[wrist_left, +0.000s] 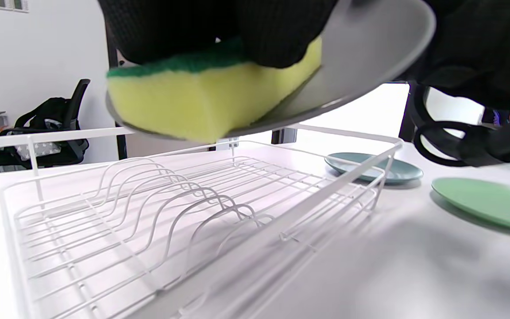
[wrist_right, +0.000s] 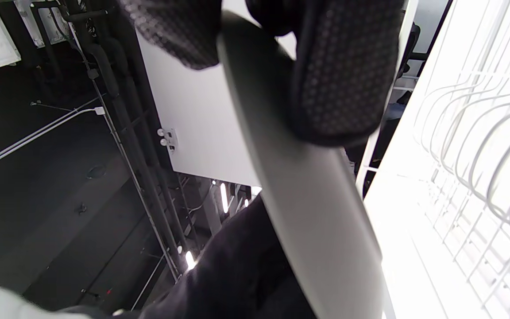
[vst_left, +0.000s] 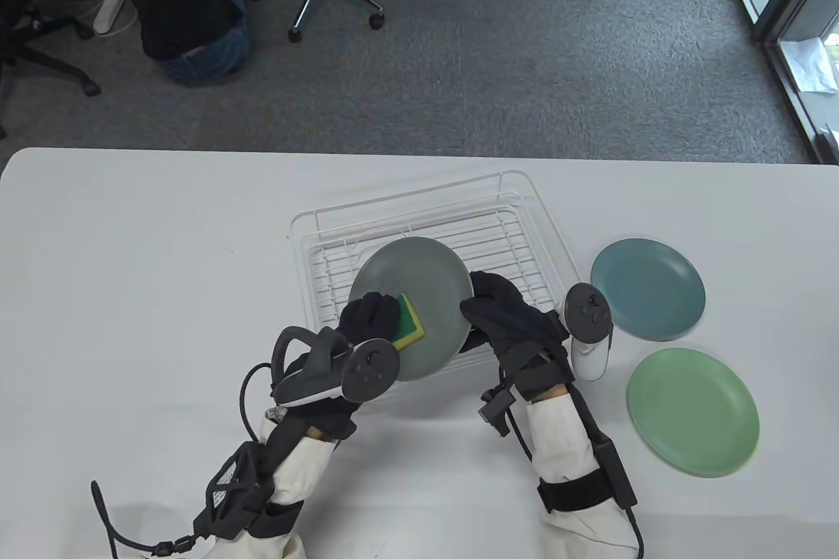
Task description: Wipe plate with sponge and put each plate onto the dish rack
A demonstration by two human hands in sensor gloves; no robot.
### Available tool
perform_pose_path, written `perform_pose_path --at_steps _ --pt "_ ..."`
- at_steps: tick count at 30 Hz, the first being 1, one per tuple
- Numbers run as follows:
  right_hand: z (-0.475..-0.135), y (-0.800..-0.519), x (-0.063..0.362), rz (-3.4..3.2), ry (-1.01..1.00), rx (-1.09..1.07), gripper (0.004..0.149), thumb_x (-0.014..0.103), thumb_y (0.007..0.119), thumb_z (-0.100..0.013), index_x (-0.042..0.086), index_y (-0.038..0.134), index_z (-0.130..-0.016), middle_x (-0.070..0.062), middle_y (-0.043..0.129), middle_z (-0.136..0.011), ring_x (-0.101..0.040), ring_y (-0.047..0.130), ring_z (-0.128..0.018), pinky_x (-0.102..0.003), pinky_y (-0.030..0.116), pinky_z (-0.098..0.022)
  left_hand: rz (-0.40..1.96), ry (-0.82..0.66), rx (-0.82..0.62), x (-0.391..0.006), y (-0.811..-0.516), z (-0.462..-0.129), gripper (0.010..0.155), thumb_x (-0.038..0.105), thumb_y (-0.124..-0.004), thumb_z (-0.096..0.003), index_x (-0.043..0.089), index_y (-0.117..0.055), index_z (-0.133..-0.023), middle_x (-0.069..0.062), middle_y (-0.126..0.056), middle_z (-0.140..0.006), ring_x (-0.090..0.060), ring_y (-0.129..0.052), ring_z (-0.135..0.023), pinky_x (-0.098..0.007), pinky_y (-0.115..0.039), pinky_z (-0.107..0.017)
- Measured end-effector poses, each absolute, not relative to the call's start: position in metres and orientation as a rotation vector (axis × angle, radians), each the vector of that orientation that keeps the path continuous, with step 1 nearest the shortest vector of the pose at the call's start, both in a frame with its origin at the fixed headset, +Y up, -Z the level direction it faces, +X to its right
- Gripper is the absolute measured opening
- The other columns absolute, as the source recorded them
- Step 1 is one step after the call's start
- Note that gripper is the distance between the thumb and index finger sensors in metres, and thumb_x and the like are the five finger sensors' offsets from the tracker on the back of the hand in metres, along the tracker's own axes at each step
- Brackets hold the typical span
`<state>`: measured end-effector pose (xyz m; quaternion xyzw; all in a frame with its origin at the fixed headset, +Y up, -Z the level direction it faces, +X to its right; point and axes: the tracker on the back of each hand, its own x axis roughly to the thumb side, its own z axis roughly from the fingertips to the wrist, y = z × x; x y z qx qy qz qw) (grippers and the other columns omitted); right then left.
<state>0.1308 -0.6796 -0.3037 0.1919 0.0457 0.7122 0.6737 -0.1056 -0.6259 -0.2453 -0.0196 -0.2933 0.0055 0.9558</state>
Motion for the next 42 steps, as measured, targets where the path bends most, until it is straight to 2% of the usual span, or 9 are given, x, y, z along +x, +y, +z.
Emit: perform_pose_path --at_steps 4,7,15,20,27,32,34,36,42 --pt "-0.303 -0.679 0.13 1.588 0.108 0.452 0.063 0.026 0.071 -0.062 -0.015 0.043 -0.101 -0.046 0.065 -0.089 -0.05 0.09 -0.065 -0.035 0.091 -0.044 0.015 -0.639 0.027 -0.096 -0.622 -0.235 0.066 0.027 -0.081 -0.0535 0.004 -0.061 -0.112 -0.026 -0.073 -0.11 -0.045 -0.085 -0.093 -0.037 -0.082 -0.069" --pt "-0.302 -0.677 0.125 1.579 0.127 0.494 0.063 0.026 0.072 -0.061 -0.014 0.043 -0.101 -0.046 0.065 -0.09 -0.05 0.089 -0.066 -0.036 0.091 -0.044 0.032 -0.664 0.134 -0.09 -0.62 -0.228 0.066 0.029 -0.082 -0.0521 0.006 -0.062 -0.11 -0.024 -0.076 -0.108 -0.042 -0.088 -0.091 -0.035 -0.084 -0.068" --pt "-0.299 -0.675 0.111 1.562 0.192 0.586 0.062 0.027 0.075 -0.059 -0.011 0.049 -0.101 -0.044 0.068 -0.09 -0.05 0.09 -0.066 -0.035 0.091 -0.044 0.02 -0.633 0.323 -0.09 -0.614 -0.22 0.066 0.034 -0.086 -0.0482 0.015 -0.065 -0.107 -0.017 -0.083 -0.105 -0.036 -0.095 -0.087 -0.029 -0.09 -0.063" --pt "-0.296 -0.673 0.102 1.571 0.221 0.658 0.061 0.027 0.076 -0.058 -0.01 0.053 -0.101 -0.045 0.069 -0.089 -0.05 0.091 -0.064 -0.035 0.091 -0.043 0.016 -0.605 0.376 -0.096 -0.612 -0.219 0.071 0.037 -0.086 -0.0479 0.022 -0.056 -0.111 -0.016 -0.084 -0.104 -0.036 -0.094 -0.087 -0.031 -0.089 -0.063" --pt "-0.295 -0.668 0.098 1.564 0.254 0.761 0.061 0.026 0.079 -0.057 -0.009 0.055 -0.101 -0.045 0.07 -0.089 -0.05 0.092 -0.064 -0.038 0.09 -0.043 -0.022 -0.469 0.464 -0.106 -0.609 -0.22 0.071 0.044 -0.08 -0.0496 0.022 -0.056 -0.112 -0.015 -0.088 -0.101 -0.036 -0.097 -0.084 -0.041 -0.089 -0.057" --pt "-0.294 -0.666 0.099 1.59 0.235 0.757 0.061 0.027 0.079 -0.057 -0.009 0.054 -0.101 -0.044 0.07 -0.089 -0.049 0.092 -0.064 -0.038 0.089 -0.044 -0.06 -0.341 0.412 -0.12 -0.612 -0.233 0.072 0.044 -0.079 -0.0508 0.02 -0.054 -0.113 -0.017 -0.088 -0.1 -0.038 -0.097 -0.082 -0.043 -0.089 -0.056" --pt "-0.294 -0.666 0.103 1.586 0.222 0.724 0.061 0.027 0.078 -0.058 -0.009 0.053 -0.101 -0.044 0.07 -0.089 -0.049 0.091 -0.064 -0.037 0.089 -0.045 -0.073 -0.305 0.361 -0.124 -0.614 -0.238 0.072 0.044 -0.079 -0.051 0.018 -0.055 -0.113 -0.018 -0.088 -0.1 -0.039 -0.098 -0.082 -0.043 -0.089 -0.056" --pt "-0.296 -0.666 0.11 1.591 0.187 0.667 0.061 0.027 0.077 -0.059 -0.01 0.053 -0.1 -0.044 0.07 -0.089 -0.049 0.091 -0.064 -0.037 0.089 -0.046 -0.077 -0.276 0.252 -0.127 -0.618 -0.244 0.072 0.044 -0.079 -0.0516 0.017 -0.055 -0.114 -0.019 -0.088 -0.1 -0.039 -0.097 -0.082 -0.043 -0.089 -0.056" --pt "-0.301 -0.672 0.126 1.598 0.125 0.563 0.06 0.027 0.076 -0.059 -0.01 0.053 -0.1 -0.044 0.07 -0.089 -0.049 0.091 -0.064 -0.038 0.089 -0.045 -0.057 -0.326 0.098 -0.121 -0.625 -0.249 0.076 0.044 -0.08 -0.0513 0.014 -0.052 -0.115 -0.02 -0.087 -0.1 -0.04 -0.096 -0.082 -0.043 -0.088 -0.057"
